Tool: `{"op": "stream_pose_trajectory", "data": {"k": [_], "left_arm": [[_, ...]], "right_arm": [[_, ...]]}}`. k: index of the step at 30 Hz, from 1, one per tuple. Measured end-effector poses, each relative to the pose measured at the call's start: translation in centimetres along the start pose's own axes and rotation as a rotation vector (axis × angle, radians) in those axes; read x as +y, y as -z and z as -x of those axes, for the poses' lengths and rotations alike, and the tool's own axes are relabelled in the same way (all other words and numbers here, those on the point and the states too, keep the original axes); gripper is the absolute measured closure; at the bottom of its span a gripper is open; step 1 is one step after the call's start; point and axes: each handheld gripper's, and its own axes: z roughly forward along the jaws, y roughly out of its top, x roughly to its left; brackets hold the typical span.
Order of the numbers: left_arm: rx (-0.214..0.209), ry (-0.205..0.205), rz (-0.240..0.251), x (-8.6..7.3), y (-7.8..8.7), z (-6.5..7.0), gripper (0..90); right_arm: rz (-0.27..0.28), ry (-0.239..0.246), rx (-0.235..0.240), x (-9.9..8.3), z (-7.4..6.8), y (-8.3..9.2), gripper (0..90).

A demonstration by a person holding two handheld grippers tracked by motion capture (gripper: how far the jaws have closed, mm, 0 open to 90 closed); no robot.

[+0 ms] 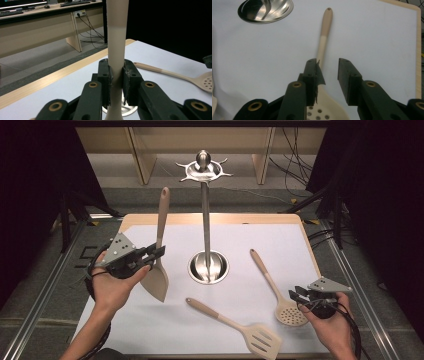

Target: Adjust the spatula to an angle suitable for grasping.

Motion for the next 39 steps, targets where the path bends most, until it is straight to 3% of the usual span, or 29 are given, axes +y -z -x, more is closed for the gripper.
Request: {"op": "stream_pose_trajectory", "data": {"k": [4,6,7,10,11,12,13,14,17,22,24,26,27,28,30,32,33,34,39], "left_arm": [[-0.005,-0.003,-0.003,0.2,-0.2,0.0,78.0],[0.0,0.017,-0.012,0.2,-0.1,0.1,78.0],[-0.004,-0.005,-0.002,0.3,-0.3,-0.1,78.0],[-0.001,-0.005,-0.007,0.4,-0.3,-0.2,78.0],[0.004,0.016,-0.019,0.4,-0.3,0.0,77.9],[-0.002,-0.004,-0.007,0.6,-0.4,-0.1,77.9],[0.002,0.014,-0.016,0.6,-0.4,0.0,77.9],[-0.004,-0.011,-0.007,0.7,-0.5,-0.2,77.9],[0.001,0.011,-0.017,0.8,-0.6,-0.1,77.9],[-0.004,-0.014,-0.012,1.1,-1.0,-0.5,77.9],[-0.002,0.008,-0.023,1.1,-1.0,-0.4,77.9],[-0.007,-0.016,-0.013,1.2,-1.1,-0.5,77.9],[-0.005,0.002,-0.025,1.3,-1.1,-0.4,77.9],[-0.011,-0.017,-0.013,1.4,-1.2,-0.5,77.9],[-0.01,0.0,-0.023,1.4,-1.2,-0.3,77.9],[-0.013,-0.015,-0.015,1.6,-1.4,-0.4,77.9],[-0.013,-0.003,-0.023,1.6,-1.4,-0.3,77.9],[-0.015,-0.021,-0.014,1.7,-1.4,-0.5,77.9],[-0.014,-0.005,-0.023,2.1,-1.6,-0.4,77.9]], "right_arm": [[0.0,0.0,0.0,0.0,0.0,0.0,69.3],[0.0,0.0,0.0,0.0,0.0,0.0,69.3],[0.0,-0.001,-0.001,0.0,0.0,0.0,69.3],[-0.001,0.0,-0.002,0.0,0.0,0.0,69.3],[-0.001,0.0,-0.001,0.0,0.0,0.0,69.3],[-0.001,0.0,-0.001,0.0,0.0,0.0,69.3],[-0.001,0.0,-0.001,0.0,0.0,0.0,69.3],[-0.001,0.0,-0.001,0.0,0.0,0.0,69.3],[-0.001,0.0,-0.001,0.0,0.0,0.0,69.3],[-0.005,-0.004,0.0,0.0,0.0,0.0,69.3],[-0.001,0.0,-0.001,0.0,0.0,0.0,69.3],[0.0,0.0,-0.001,0.0,0.0,0.0,69.4],[-0.001,0.0,-0.002,0.0,0.0,0.0,69.4],[-0.005,-0.013,0.012,0.0,-0.1,-0.1,69.4],[-0.003,-0.004,-0.001,0.0,0.0,0.0,69.4],[0.0,0.0,-0.002,0.0,0.0,0.0,69.4],[0.0,0.0,-0.001,0.0,0.0,0.0,69.4],[0.0,0.0,-0.001,0.0,0.0,0.0,69.4],[0.0,0.001,-0.001,0.0,0.0,0.0,69.4]]}}
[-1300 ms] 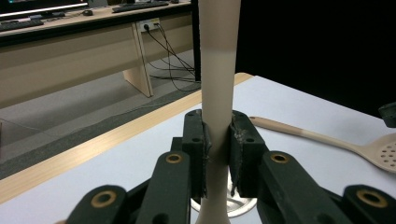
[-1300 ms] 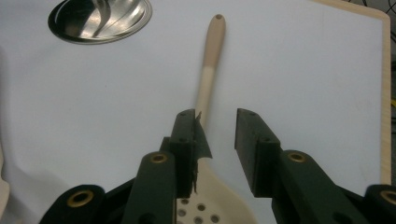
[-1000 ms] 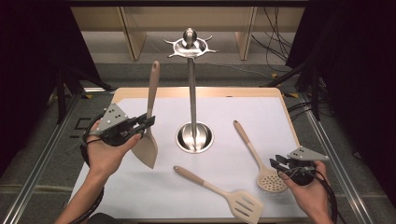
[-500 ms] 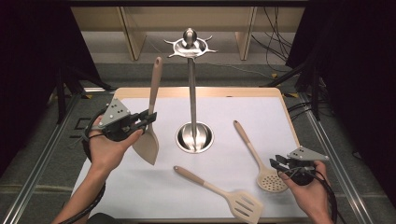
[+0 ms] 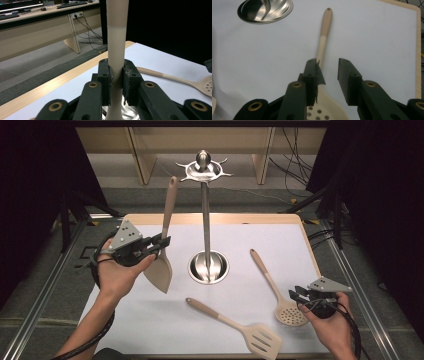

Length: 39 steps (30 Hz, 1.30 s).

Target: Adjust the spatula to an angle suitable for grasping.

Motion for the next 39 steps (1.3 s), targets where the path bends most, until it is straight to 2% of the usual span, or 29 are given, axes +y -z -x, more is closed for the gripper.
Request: {"op": "stream_pose_trajectory", "data": {"k": [1,2,7,8,9,12,13,18,19,24,25,28,35,36,37,38,39], "left_arm": [[-0.001,0.003,0.0,0.0,-0.1,0.0,78.0],[-0.001,0.003,0.0,0.0,-0.1,0.0,77.9],[-0.005,0.005,-0.005,0.0,-0.4,-0.2,77.9],[-0.006,-0.012,0.005,0.0,-0.5,-0.3,77.9],[-0.006,-0.012,0.005,0.0,-0.5,-0.3,77.9],[-0.007,-0.011,0.004,0.1,-0.6,-0.3,77.9],[-0.006,0.007,-0.004,0.1,-0.6,-0.2,77.9],[-0.01,0.0,-0.011,0.3,-0.8,-0.2,77.9],[-0.011,-0.013,0.0,0.3,-0.9,-0.3,77.9],[-0.015,0.005,-0.014,0.2,-1.1,-0.2,77.9],[-0.016,-0.009,-0.003,0.2,-1.2,-0.2,77.9],[-0.019,-0.016,-0.006,0.2,-1.4,-0.2,77.9],[-0.027,-0.01,-0.003,0.3,-1.7,0.1,77.9],[-0.03,0.006,-0.014,0.3,-1.6,0.2,77.9],[-0.03,0.006,-0.014,0.3,-1.6,0.2,77.9],[-0.028,-0.013,-0.005,0.3,-1.7,0.1,77.9],[-0.03,0.01,-0.013,0.3,-1.8,0.3,77.9]], "right_arm": [[-0.005,-0.011,0.008,0.0,-0.1,0.0,69.4],[0.001,0.001,-0.001,0.0,0.0,0.0,69.4],[0.0,-0.001,0.0,0.0,0.0,0.0,69.4],[0.0,0.0,-0.001,0.0,0.0,0.0,69.4],[0.0,0.0,-0.001,0.0,0.0,0.0,69.4],[-0.01,-0.018,0.018,0.0,-0.1,0.0,69.4],[0.001,0.001,-0.002,0.0,0.0,0.0,69.4],[0.0,0.001,-0.003,0.0,0.0,0.0,69.4],[0.0,0.002,-0.003,0.0,0.0,0.0,69.4],[0.0,0.001,-0.003,0.0,0.0,0.0,69.4],[-0.001,0.001,-0.002,0.0,0.0,0.0,69.4],[-0.001,0.001,-0.003,0.0,0.0,0.0,69.4],[-0.001,0.002,-0.003,0.0,0.0,0.0,69.4],[-0.001,0.002,-0.003,0.0,0.0,0.0,69.3],[-0.001,0.002,-0.003,0.0,0.0,0.0,69.3],[0.0,0.007,-0.002,0.0,0.0,0.0,69.3],[0.001,0.006,-0.003,0.0,0.0,0.0,69.3]]}}
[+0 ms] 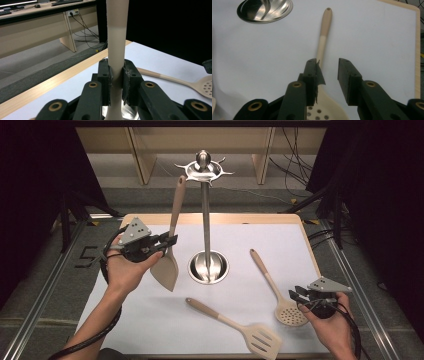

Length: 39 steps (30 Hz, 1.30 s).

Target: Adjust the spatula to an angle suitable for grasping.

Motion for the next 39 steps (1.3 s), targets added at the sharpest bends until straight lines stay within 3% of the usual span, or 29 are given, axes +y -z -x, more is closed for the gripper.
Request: {"op": "stream_pose_trajectory", "data": {"k": [1,9,10,13,14,15,16,20,27,28,30,36,39], "left_arm": [[0.0,-0.022,0.007,0.1,-0.1,-0.1,77.9],[-0.003,-0.009,0.006,0.1,-0.9,-0.1,77.9],[-0.001,-0.008,0.004,0.2,-1.0,-0.1,77.9],[-0.002,-0.006,0.005,0.2,-1.4,0.0,77.8],[-0.005,-0.005,0.009,0.2,-1.5,0.0,77.9],[-0.004,-0.003,0.007,0.2,-1.6,0.0,77.8],[-0.005,0.001,0.01,0.2,-1.7,0.0,77.8],[-0.006,0.002,0.006,0.2,-2.2,0.0,77.8],[-0.004,0.012,-0.001,0.2,-2.8,0.1,77.8],[-0.003,0.011,-0.005,0.2,-2.9,0.1,77.7],[-0.003,0.015,-0.007,0.1,-3.0,0.1,77.8],[-0.004,0.019,-0.012,0.1,-3.3,0.1,77.7],[-0.005,0.021,-0.011,0.1,-3.4,0.1,77.7]], "right_arm": [[-0.002,-0.005,0.0,0.0,0.0,0.0,69.3],[0.0,-0.001,0.001,0.0,0.0,0.0,69.3],[-0.008,-0.034,0.01,0.0,-0.3,0.0,69.3],[-0.017,-0.049,0.015,0.0,-0.4,0.0,69.2],[-0.023,-0.049,0.017,0.0,-0.4,0.0,69.2],[0.008,-0.012,0.009,-0.1,-0.2,-0.2,69.2],[-0.004,-0.035,0.014,0.0,-0.3,0.0,69.2],[-0.014,-0.055,0.018,0.0,-0.3,0.0,69.1],[0.003,-0.025,0.015,0.0,-0.2,-0.1,69.1],[-0.014,-0.055,0.019,0.0,-0.4,0.0,69.1],[-0.005,-0.034,0.016,0.0,-0.2,-0.1,69.1],[-0.02,-0.067,0.022,0.0,-0.5,0.0,69.1],[-0.008,-0.041,0.019,0.0,-0.3,-0.1,69.1]]}}
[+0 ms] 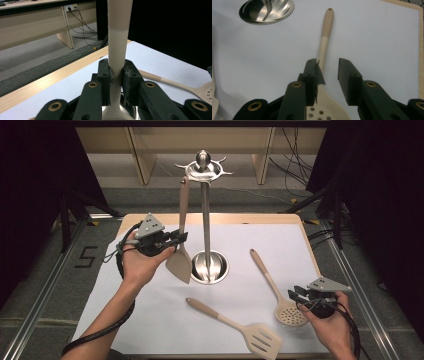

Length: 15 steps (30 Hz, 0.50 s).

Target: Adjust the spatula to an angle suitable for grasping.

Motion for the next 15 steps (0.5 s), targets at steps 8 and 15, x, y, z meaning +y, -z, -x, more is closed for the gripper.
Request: {"op": "stream_pose_trajectory", "data": {"k": [8,15], "left_arm": [[-0.027,0.025,-0.003,0.0,-0.1,-0.1,77.3],[-0.031,0.006,-0.005,-0.1,0.8,0.0,76.2]], "right_arm": [[-0.004,0.007,0.005,-0.1,0.0,0.0,68.9],[-0.006,-0.024,0.017,0.0,-0.1,-0.1,68.7]]}}
